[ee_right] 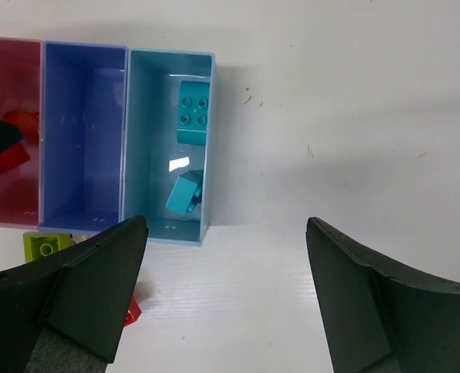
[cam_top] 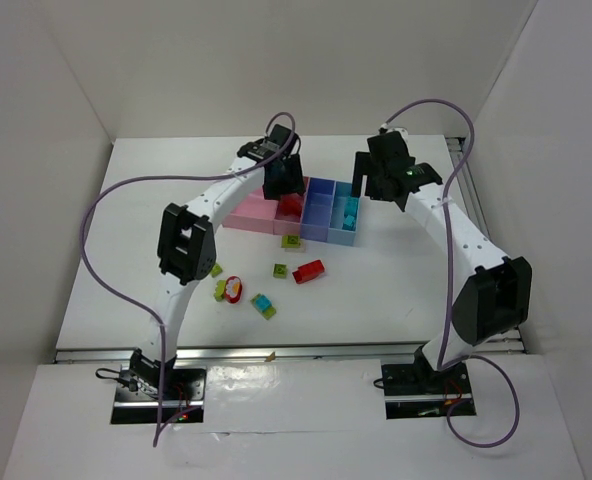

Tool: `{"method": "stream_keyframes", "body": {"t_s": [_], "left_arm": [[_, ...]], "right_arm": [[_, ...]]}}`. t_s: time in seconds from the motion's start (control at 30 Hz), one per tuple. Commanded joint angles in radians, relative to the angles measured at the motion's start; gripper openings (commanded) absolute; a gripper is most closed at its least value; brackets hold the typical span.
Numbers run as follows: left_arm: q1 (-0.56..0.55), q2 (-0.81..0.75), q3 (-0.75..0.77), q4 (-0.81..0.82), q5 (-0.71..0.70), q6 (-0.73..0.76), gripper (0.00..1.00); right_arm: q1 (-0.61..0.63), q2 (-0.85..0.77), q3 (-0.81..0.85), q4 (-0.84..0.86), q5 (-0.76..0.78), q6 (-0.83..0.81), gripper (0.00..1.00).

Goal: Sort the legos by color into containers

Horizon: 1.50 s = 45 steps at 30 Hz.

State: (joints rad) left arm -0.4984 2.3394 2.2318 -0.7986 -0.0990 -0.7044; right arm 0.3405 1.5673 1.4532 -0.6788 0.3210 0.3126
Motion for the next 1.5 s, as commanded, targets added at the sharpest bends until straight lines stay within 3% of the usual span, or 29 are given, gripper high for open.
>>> {"method": "stream_keyframes", "body": {"t_s": [0.0,0.13,0.23,0.33,0.47,0.53,0.57,0.67,0.83,1.03,1.2,1.4,1.47], "left_arm": [[0.006,-0.09,-0.015,0.041,0.005,0.006,0.72],[0.006,-0.204,-0.099,0.05,-0.013,0.008,0.74],[-0.012,-0.314,-0.266,0.062,-0.06,-0.003,0.74],[-0.012,-0.494,-0.512,0.044,-0.162,-0.075,0.7],[0.061,-0.711,-0.821,0.01,-0.185,-0.19,0.68],[0.081,-0.816,-0.987,0.01,-0.174,-0.272,0.7],[0.093,-0.839,-1.029,0.01,-0.165,-0.302,0.82],[0.106,-0.877,-1.132,0.01,-0.165,-0.404,0.91],[0.167,-0.85,-1.166,-0.01,-0.189,-0.484,0.92],[0.222,-0.75,-1.241,0.137,-0.14,-0.454,0.88],[0.242,-0.675,-1.216,0.202,-0.12,-0.406,0.75],[0.242,-0.634,-1.187,0.211,-0.131,-0.388,0.68],[0.242,-0.634,-1.177,0.211,-0.131,-0.388,0.56]], "right_arm": [[-0.008,-0.038,0.042,-0.025,0.027,-0.012,0.9],[-0.008,-0.038,0.033,-0.013,0.004,-0.001,0.9],[-0.008,-0.027,0.033,-0.002,-0.016,0.008,0.9],[0.003,-0.018,0.033,0.007,-0.016,0.008,0.9],[0.003,-0.018,0.012,0.03,-0.04,0.008,0.9],[0.003,-0.007,0.003,0.044,-0.054,0.008,0.9],[0.012,-0.007,-0.007,0.044,-0.054,0.008,0.9],[0.021,0.014,-0.007,0.055,-0.075,0.008,0.92],[0.032,0.045,0.004,0.055,-0.076,-0.001,0.93],[0.032,0.045,0.004,0.055,-0.063,-0.01,0.93],[0.032,0.056,0.013,0.033,-0.053,-0.02,0.94],[0.032,0.065,0.022,0.033,-0.042,-0.02,0.94],[0.032,0.074,0.022,0.033,-0.042,-0.02,0.94]]}}
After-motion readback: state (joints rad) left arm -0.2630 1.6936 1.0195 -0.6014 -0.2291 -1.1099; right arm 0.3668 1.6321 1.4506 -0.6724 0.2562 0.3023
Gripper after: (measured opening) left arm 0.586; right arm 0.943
